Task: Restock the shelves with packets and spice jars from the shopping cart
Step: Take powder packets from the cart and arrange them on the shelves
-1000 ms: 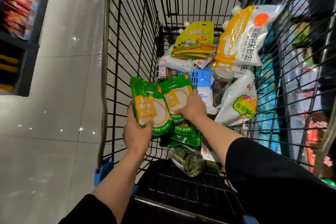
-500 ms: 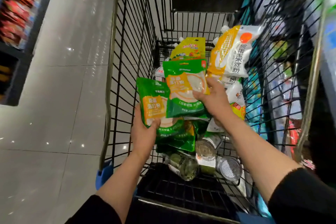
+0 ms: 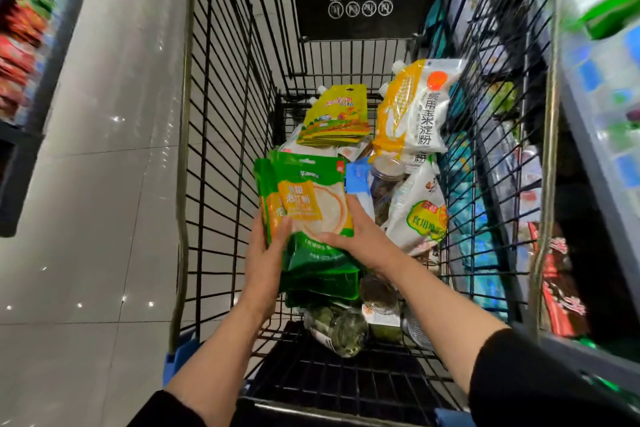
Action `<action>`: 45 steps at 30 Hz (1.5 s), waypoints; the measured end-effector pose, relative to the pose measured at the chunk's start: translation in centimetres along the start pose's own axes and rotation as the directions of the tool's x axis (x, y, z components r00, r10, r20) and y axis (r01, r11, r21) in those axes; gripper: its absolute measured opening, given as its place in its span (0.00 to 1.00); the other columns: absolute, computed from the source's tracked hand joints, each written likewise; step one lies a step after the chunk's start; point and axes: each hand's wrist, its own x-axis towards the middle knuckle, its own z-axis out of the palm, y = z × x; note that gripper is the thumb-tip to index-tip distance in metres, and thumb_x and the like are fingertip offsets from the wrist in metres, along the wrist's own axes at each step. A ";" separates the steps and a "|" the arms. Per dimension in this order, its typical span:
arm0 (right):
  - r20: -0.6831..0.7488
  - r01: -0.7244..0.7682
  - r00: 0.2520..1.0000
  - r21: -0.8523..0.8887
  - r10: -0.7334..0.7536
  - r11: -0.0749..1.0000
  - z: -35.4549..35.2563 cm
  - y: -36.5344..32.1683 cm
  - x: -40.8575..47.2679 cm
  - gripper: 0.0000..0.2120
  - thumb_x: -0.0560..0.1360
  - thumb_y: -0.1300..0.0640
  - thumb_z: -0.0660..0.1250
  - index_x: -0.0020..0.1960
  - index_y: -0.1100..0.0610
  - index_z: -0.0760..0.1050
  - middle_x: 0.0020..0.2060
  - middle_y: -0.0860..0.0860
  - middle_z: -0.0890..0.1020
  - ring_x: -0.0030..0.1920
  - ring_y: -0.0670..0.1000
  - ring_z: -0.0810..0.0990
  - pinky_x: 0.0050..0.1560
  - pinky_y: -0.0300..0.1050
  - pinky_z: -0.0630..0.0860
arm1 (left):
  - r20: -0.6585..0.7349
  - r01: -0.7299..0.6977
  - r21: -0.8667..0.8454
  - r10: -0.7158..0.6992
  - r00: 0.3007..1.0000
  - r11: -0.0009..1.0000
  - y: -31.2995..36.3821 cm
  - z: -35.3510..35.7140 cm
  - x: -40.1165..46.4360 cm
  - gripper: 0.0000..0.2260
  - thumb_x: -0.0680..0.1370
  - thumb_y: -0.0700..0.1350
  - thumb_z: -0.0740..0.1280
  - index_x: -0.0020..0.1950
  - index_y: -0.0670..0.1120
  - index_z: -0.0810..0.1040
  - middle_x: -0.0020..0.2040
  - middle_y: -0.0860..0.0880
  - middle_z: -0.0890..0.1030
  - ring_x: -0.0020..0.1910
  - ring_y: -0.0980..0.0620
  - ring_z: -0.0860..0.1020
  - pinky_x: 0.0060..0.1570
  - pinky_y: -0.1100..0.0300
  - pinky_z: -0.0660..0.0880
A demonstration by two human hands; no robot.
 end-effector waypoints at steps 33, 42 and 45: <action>-0.513 -0.484 0.832 -0.482 0.212 0.730 -2.3 3.1 8.2 0.11 0.73 0.61 0.67 0.54 0.64 0.74 0.53 0.61 0.79 0.53 0.62 0.78 0.46 0.50 0.74 | -0.261 0.103 0.181 -0.054 0.964 0.978 -3.7 -1.3 1.6 0.36 0.69 0.32 0.74 0.72 0.54 0.67 0.60 0.54 0.80 0.58 0.54 0.80 0.57 0.45 0.78; -0.491 -0.465 0.840 -0.434 0.230 0.772 -0.5 3.2 5.5 0.15 0.74 0.60 0.66 0.59 0.62 0.69 0.58 0.61 0.72 0.58 0.63 0.72 0.49 0.49 0.69 | -0.262 0.083 0.222 -0.023 0.965 0.971 -3.8 -1.3 1.5 0.35 0.69 0.34 0.75 0.72 0.52 0.67 0.60 0.52 0.80 0.58 0.53 0.80 0.58 0.45 0.78; -0.491 -0.551 0.790 -0.303 0.368 0.777 0.1 2.6 6.8 0.30 0.72 0.53 0.73 0.65 0.61 0.60 0.62 0.60 0.71 0.59 0.63 0.75 0.50 0.52 0.73 | -0.266 0.088 0.231 -0.024 0.964 0.969 -4.0 -1.6 1.6 0.34 0.69 0.35 0.76 0.71 0.53 0.68 0.59 0.53 0.80 0.58 0.52 0.80 0.57 0.44 0.78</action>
